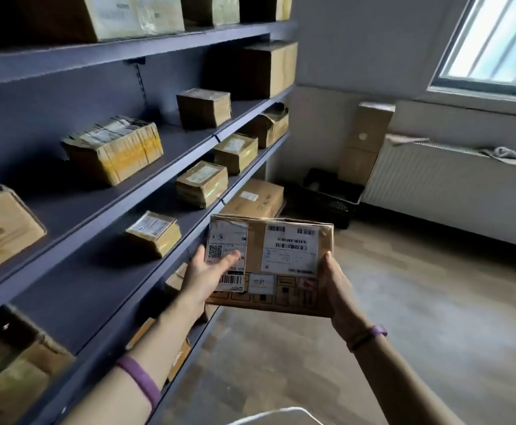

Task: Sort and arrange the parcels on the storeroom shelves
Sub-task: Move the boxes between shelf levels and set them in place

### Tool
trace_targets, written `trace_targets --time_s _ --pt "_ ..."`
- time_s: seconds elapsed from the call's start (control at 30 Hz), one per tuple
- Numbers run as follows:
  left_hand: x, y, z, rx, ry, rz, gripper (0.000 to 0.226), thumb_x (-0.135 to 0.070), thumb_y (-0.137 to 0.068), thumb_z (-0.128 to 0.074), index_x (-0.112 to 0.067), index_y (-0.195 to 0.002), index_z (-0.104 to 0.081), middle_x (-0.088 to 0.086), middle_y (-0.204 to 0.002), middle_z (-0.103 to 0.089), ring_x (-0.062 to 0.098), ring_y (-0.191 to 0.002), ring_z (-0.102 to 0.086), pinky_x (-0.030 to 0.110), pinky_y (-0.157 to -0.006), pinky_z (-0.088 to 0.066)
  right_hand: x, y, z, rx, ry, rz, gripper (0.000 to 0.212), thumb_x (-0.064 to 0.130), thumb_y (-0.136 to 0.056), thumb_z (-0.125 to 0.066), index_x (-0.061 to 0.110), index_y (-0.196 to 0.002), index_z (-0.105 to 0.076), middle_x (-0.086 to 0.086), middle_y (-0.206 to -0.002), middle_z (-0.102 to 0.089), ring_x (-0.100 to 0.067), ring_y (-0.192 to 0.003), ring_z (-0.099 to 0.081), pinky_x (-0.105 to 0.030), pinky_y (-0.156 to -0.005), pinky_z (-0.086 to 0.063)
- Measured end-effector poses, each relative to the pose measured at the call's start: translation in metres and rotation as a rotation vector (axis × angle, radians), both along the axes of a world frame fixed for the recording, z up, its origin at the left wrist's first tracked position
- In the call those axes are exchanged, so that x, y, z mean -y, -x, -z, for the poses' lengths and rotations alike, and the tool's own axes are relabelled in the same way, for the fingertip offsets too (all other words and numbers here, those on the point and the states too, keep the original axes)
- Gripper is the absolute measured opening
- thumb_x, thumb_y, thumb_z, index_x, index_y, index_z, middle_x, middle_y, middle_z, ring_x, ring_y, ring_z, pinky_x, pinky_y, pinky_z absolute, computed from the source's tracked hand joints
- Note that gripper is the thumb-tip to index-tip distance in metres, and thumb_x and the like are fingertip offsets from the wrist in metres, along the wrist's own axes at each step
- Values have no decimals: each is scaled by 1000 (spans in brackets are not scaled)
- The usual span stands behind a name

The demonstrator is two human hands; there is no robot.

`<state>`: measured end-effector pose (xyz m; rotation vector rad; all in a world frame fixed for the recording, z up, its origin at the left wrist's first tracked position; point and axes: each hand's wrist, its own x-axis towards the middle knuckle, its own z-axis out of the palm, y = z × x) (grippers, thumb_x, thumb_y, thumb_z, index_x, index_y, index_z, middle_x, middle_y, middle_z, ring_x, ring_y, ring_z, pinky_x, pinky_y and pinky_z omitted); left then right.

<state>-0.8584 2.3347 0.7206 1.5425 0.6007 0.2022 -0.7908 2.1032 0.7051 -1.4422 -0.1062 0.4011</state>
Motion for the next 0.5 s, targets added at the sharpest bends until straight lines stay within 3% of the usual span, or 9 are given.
trace_targets --time_s 0.17,0.4,0.5 --pt "13 -106 -8 31 -23 66 115 -62 -59 -77 -19 -151 -23 2 -150 -40 26 -136 -38 51 -112 -31 17 -90 3 -2 18 65 58 74 -87 -36 38 -128 -54 5 -122 -69 -16 -111 -67 -49 -91 -56" --pt "14 -255 8 35 2 174 114 -59 -60 -79 -19 -151 -24 6 -152 -38 26 -138 -36 52 -113 -29 24 -218 23 -68 -7 191 58 66 -91 -33 27 -127 -56 0 -117 -72 -20 -105 -70 -46 -84 -59" --pt "11 -332 17 57 31 226 118 -62 -52 -80 -17 -149 -29 8 -147 -45 28 -134 -42 52 -109 -36 23 -286 31 -75 17 215 58 68 -90 -32 30 -127 -55 -1 -119 -71 -21 -107 -69 -51 -88 -56"
